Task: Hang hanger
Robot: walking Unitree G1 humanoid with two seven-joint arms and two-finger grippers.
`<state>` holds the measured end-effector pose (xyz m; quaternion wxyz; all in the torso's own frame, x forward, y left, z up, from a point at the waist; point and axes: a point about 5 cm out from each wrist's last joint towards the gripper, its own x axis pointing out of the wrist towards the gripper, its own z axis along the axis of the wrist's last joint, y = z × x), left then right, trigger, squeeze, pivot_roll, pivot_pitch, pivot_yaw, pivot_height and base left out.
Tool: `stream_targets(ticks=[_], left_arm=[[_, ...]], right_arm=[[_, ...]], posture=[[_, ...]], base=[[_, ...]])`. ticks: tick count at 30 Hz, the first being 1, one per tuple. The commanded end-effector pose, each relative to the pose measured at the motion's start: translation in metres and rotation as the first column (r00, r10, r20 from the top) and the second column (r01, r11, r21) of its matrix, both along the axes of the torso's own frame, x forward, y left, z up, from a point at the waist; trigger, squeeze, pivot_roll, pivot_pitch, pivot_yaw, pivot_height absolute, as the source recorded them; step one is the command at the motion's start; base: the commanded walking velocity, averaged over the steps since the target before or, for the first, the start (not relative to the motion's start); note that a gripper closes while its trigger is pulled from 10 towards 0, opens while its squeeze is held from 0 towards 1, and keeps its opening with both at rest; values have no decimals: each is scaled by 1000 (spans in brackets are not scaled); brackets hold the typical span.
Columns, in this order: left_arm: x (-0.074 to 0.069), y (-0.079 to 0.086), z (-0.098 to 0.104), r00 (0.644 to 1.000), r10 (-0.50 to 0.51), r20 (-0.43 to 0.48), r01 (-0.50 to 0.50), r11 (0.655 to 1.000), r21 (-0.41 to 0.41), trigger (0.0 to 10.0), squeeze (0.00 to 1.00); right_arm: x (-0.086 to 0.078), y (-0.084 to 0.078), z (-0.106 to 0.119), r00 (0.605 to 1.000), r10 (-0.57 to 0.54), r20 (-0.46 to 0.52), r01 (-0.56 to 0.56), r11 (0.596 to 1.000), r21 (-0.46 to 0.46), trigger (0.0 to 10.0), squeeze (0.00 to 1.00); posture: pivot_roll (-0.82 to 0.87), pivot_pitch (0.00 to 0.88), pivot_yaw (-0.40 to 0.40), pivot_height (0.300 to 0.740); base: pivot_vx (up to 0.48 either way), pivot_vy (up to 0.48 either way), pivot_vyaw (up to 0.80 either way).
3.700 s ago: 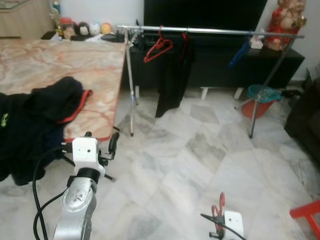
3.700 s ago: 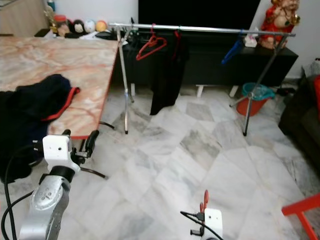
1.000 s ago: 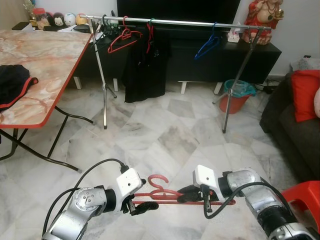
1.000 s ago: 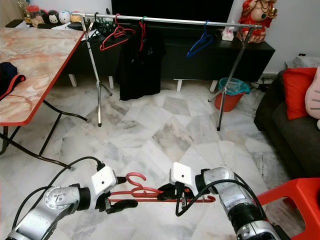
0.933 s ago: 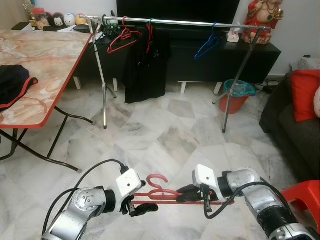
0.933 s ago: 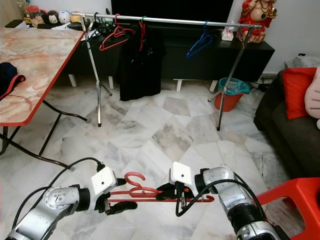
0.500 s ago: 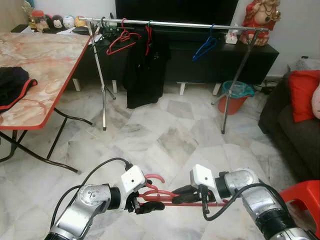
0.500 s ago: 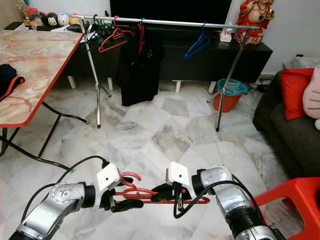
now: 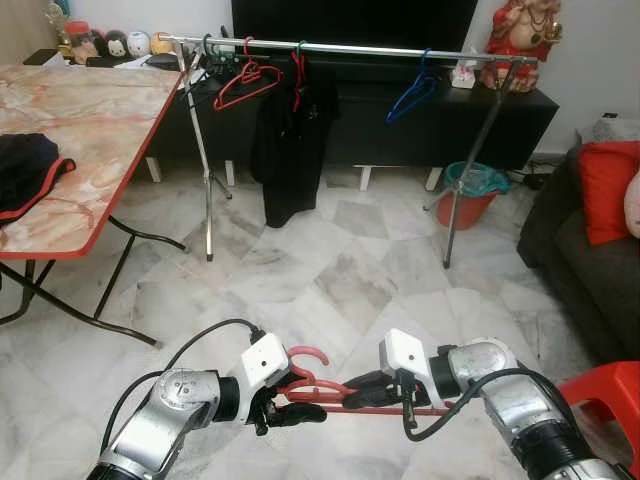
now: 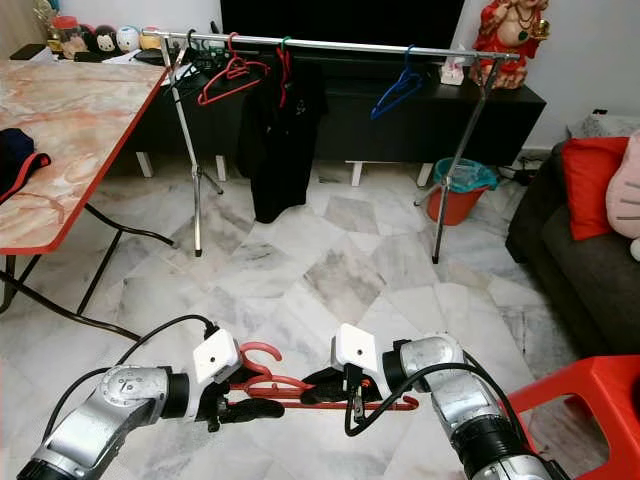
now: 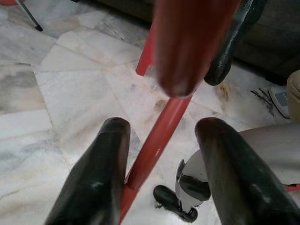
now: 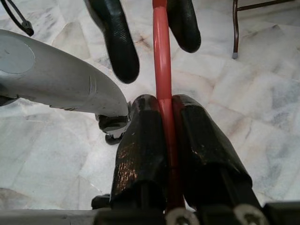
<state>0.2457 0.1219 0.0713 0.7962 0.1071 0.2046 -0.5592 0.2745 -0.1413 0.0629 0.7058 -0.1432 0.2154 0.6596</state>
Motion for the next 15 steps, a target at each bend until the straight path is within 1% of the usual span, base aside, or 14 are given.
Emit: stream_targets(ticks=[1,8,15], left_arm=[[-1,-5,1,999,-42,-9,42,999,-2,0,0],[-2,-6,1,997,-69,-22,69,998,-5,0,0],[-5,-7,2,995,-91,-36,91,996,-15,0,0]], right_arm=[[4,3,9,999,0,38,-1,1000,21,10000,0],[6,4,10,999,-14,47,13,999,31,10000,0],[6,6,10,999,-4,42,2,999,39,10000,0]], posture=[[87,0,-69,740],[87,0,-70,740],[88,0,-70,740]], base=[[0,0,0],[0,0,0],[0,0,0]])
